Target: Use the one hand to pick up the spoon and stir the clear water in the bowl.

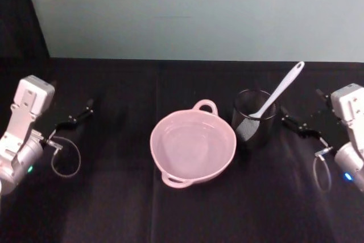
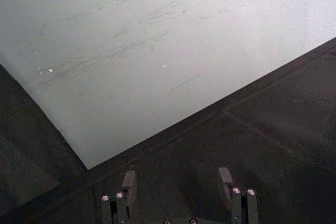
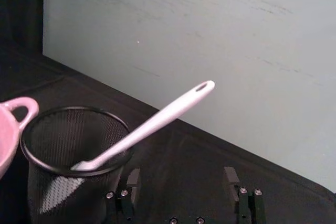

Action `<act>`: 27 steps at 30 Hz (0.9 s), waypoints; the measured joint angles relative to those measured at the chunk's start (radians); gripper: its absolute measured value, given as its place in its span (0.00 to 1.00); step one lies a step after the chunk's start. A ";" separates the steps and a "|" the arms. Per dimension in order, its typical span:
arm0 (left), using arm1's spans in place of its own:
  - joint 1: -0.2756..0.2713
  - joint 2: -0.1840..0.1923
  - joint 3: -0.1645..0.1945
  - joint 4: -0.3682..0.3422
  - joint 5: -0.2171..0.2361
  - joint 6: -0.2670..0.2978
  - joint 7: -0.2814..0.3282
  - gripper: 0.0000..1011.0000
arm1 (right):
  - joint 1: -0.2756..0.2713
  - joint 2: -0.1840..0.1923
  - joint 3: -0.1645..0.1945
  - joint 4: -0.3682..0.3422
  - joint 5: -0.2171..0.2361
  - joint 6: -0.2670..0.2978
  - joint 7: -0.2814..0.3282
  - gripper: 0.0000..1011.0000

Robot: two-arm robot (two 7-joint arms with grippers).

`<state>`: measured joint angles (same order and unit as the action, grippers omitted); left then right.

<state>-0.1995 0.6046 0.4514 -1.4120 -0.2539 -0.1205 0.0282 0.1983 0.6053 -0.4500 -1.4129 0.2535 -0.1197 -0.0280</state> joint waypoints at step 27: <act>0.000 0.000 0.000 0.000 0.000 0.000 0.000 1.00 | -0.164 -0.085 0.260 -0.181 0.476 0.190 0.171 0.99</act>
<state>-0.1995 0.6047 0.4514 -1.4120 -0.2539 -0.1205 0.0283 0.0346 0.5204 -0.1903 -1.5942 0.7295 0.0706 0.1435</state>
